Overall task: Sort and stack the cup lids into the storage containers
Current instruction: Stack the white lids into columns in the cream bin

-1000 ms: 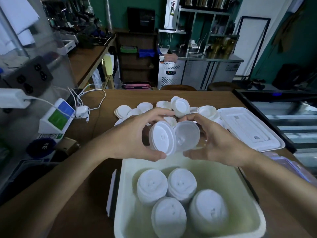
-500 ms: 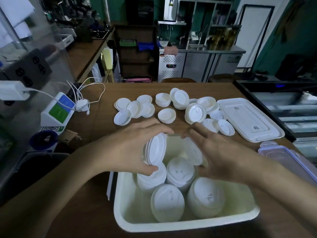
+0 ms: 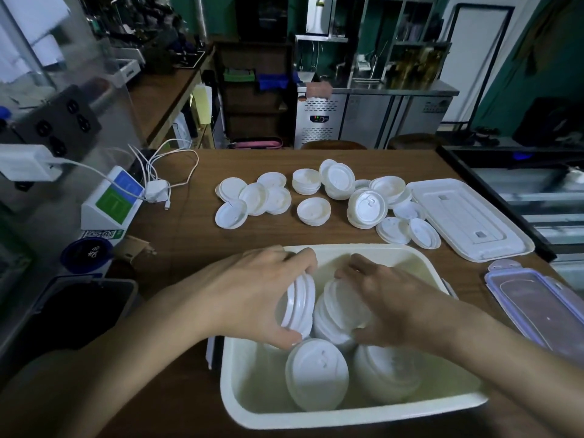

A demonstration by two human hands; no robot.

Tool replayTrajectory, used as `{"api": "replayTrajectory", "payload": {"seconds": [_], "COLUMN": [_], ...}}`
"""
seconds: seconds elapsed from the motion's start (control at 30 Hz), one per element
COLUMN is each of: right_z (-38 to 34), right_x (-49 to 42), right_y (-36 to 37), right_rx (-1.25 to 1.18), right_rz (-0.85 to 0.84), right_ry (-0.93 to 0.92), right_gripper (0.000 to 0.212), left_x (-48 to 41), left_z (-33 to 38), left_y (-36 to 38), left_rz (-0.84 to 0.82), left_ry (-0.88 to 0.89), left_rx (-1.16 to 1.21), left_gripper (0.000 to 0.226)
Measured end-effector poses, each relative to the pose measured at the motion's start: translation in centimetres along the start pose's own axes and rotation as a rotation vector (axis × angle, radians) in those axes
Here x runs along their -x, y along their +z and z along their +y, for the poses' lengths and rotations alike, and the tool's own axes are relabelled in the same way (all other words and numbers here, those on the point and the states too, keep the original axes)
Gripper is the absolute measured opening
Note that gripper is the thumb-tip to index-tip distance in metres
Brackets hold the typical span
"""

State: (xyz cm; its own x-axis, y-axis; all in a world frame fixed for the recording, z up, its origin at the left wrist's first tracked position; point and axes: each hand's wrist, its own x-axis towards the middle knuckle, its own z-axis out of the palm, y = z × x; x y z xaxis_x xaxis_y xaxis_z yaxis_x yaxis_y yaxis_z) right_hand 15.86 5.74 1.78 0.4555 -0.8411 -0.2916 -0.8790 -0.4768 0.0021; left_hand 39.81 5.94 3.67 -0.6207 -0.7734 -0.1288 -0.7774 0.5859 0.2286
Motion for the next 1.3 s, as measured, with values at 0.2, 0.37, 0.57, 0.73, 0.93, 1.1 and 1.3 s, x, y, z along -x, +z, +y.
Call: {"api": "replayTrajectory", "payload": {"seconds": [0.2,0.37,0.57,0.73,0.93,1.1,1.3], "right_z": [0.2,0.3,0.8,1.4,1.6,1.6,1.5], "right_x": [-0.5,-0.2,-0.2,0.4,0.3,0.0,-0.6], "right_y": [1.6,1.3,1.8,1.6,1.2,1.7,1.6], "right_rx": [-0.109,-0.185,-0.277,-0.329,-0.340,-0.341,-0.308], "right_rz": [-0.003,0.012,0.041,0.059,0.035,0.037,-0.017], "right_ry": [0.025,0.031,0.019,0.009,0.000,-0.001,0.009], "right_gripper": [0.079,0.076,0.076,0.072,0.065,0.071,0.072], "left_x": [0.0,-1.0,-1.5,-1.1,-1.8,-2.0,-2.6], "left_z": [-0.4,-0.7,-0.8,-1.1,-1.5,-1.7,-0.7], "left_y": [0.6,1.9,2.2,1.2,1.3,1.8,1.5], "left_rz": [-0.050,-0.130,-0.161,-0.197,-0.236,-0.267,-0.332], "left_ry": [-0.047,-0.039,-0.067,-0.069,-0.056,-0.113,-0.167], "left_rx": [-0.133,-0.202,-0.068,0.027,-0.032,-0.030,-0.011], "left_gripper": [0.063,0.062,0.082,0.080,0.045,0.041,0.027]}}
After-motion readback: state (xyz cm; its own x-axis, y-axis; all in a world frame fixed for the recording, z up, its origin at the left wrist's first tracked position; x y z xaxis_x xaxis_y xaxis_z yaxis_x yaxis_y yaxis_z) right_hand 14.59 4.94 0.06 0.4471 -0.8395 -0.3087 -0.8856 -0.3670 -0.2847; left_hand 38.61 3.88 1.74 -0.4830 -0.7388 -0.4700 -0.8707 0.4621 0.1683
